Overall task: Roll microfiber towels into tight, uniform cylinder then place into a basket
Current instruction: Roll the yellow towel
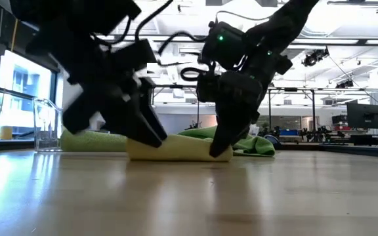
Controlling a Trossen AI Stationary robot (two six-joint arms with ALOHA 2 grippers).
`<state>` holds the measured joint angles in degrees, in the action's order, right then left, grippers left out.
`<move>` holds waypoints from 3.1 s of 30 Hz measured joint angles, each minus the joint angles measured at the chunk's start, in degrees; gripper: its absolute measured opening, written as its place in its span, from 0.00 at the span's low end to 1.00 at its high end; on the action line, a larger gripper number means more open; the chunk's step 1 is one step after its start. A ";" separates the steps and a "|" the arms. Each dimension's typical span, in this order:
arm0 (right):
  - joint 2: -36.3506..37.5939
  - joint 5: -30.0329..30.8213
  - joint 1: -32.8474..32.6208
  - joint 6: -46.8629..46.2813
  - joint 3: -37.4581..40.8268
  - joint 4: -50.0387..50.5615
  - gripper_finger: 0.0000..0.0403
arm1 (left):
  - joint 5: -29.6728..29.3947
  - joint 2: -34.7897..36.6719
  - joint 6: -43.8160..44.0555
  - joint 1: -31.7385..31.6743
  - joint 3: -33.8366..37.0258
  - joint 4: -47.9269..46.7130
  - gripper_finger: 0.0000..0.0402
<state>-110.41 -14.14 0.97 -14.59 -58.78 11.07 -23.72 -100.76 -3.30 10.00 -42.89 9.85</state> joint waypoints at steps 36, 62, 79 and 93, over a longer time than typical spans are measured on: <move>4.03 36.25 -17.29 29.45 0.35 0.12 0.38 | 36.31 -2.62 31.81 -16.92 -0.04 0.36 0.35; 0.55 4.34 -1.68 8.63 -0.02 -0.21 0.21 | 11.70 4.20 -3.50 -3.48 0.02 0.67 0.35; 0.45 -10.49 5.16 6.36 0.24 -1.31 0.20 | 5.93 -1.73 9.16 -6.41 -0.13 -0.66 0.33; 9.79 4.63 -5.34 24.06 -0.46 9.89 0.26 | 36.89 -1.57 29.30 -18.79 -0.22 -1.91 0.06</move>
<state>-100.62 -9.51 -4.38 9.47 -59.24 20.96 13.17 -102.33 26.00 -8.79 -43.11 7.93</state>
